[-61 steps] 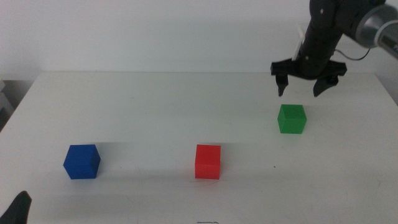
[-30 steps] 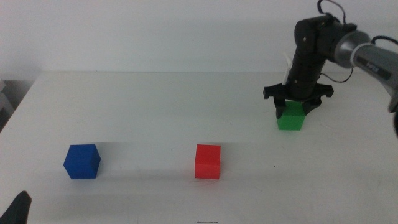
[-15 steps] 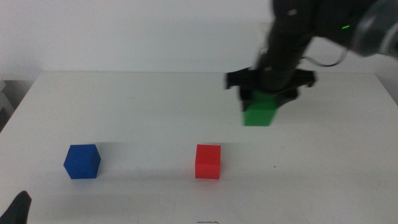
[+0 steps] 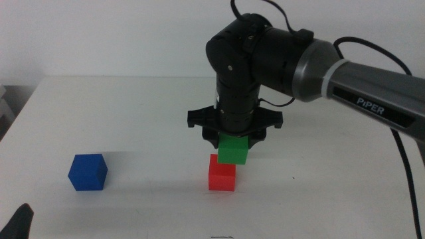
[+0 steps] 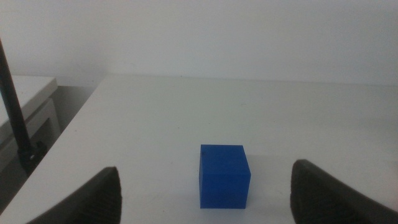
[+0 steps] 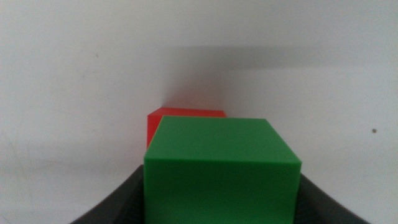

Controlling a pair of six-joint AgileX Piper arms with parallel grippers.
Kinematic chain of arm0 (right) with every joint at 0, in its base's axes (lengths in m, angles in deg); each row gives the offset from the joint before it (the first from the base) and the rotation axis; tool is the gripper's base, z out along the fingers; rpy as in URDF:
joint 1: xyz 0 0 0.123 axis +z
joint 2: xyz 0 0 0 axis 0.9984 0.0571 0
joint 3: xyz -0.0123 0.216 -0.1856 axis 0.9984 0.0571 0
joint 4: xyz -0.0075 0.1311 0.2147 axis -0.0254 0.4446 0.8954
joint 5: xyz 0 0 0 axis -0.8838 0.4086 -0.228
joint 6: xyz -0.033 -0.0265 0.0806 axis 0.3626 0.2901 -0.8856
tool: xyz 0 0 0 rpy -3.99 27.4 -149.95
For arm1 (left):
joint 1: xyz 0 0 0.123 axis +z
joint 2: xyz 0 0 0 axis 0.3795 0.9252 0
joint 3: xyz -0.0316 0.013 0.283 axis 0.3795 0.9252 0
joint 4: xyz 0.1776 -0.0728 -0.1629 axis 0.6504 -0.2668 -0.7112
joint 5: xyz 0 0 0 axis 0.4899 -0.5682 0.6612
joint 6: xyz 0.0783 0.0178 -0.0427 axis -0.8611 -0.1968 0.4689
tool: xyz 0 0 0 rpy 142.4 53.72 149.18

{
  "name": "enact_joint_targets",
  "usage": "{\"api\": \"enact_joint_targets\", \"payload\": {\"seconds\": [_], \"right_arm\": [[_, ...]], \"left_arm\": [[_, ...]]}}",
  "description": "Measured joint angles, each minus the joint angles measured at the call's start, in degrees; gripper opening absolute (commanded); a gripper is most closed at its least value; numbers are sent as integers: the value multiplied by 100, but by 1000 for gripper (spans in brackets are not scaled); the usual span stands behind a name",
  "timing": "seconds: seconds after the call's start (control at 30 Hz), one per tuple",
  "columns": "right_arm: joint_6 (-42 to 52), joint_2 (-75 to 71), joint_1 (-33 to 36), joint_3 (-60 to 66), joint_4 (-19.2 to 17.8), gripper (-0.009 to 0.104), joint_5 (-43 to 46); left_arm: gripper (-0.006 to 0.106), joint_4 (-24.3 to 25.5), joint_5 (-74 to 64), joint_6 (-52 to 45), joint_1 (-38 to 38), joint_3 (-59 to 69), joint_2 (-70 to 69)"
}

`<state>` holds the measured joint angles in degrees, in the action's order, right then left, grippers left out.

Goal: Stack red cubes first, then green, then blue cubes in a specific spot.

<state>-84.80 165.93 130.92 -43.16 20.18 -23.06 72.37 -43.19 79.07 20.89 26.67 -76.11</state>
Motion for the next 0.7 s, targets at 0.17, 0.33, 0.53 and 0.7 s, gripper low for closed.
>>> {"api": "enact_joint_targets", "payload": {"seconds": [0.17, 0.33, 0.53, 0.7], "right_arm": [[-36, 119, 109, -92, -11, -1, 0], [-41, 203, 158, -182, -57, -1, 20], [-41, 288, 163, -202, -131, -1, 21], [-41, 401, 170, -202, -147, -1, 37]], "left_arm": [[92, 0, 0, 0, 0, 0, 0], [92, 0, 0, 0, 0, 0, 0], [92, 0, 0, 0, 0, 0, 0], [92, 0, 0, 0, 0, 0, 0]]}}
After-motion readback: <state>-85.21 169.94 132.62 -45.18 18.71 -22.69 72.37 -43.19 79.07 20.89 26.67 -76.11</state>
